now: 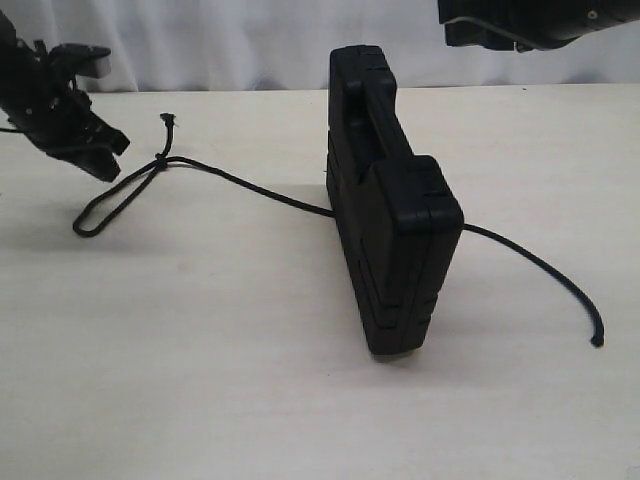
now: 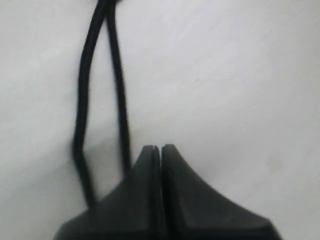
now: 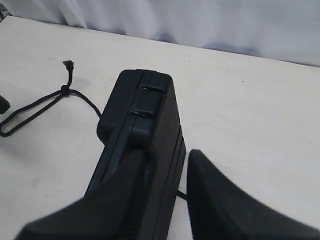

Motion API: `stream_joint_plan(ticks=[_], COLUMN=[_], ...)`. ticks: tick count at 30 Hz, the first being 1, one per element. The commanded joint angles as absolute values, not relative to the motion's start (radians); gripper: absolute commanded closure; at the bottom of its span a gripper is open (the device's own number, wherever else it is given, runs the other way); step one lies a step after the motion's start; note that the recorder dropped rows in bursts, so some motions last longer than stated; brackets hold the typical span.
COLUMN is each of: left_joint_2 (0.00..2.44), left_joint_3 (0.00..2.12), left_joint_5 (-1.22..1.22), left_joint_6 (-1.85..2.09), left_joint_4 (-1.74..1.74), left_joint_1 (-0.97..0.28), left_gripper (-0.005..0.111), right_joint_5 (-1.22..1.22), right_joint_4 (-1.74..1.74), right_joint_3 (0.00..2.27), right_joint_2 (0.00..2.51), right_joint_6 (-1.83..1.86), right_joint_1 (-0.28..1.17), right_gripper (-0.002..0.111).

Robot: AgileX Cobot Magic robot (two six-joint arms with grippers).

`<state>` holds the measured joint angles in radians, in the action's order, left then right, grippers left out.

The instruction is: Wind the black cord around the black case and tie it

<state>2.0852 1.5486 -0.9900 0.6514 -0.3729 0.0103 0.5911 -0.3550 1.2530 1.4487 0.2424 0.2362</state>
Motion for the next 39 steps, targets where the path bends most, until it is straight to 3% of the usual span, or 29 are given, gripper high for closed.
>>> stream_joint_plan(ticks=[1,8,13,18,24,39], left_joint_2=[1.999,1.987,2.013,2.037,2.048,2.097], left_joint_3=[1.549,1.524,1.457,1.375,1.324,1.308], left_joint_5=[-0.967,-0.985,-1.062,-0.985,-0.857,-0.689], left_joint_6=[0.665,0.533,0.503,0.609,0.521,0.5], left_joint_4=[-0.442,-0.16,-0.063,-0.111,0.041,-0.021], left_joint_1=[-0.031,-0.07,-0.068,-0.088,-0.09,-0.094], left_gripper=[0.107,0.103,0.073,0.058,0.057,0.06], right_joint_5=[0.6,0.615,0.615,0.615,0.615,0.611], right_joint_4=[-0.35,-0.35,-0.35,-0.35,-0.35,-0.35], right_joint_3=[1.256,1.256,1.254,1.254,1.254,1.254], right_joint_2=[1.44,1.44,1.44,1.44,1.44,1.44], right_joint_6=[0.25,0.25,0.254,0.254,0.254,0.266], right_joint_1=[0.234,0.234,0.234,0.234,0.234,0.234], right_gripper=[0.08,0.08,0.08,0.08,0.08,0.08])
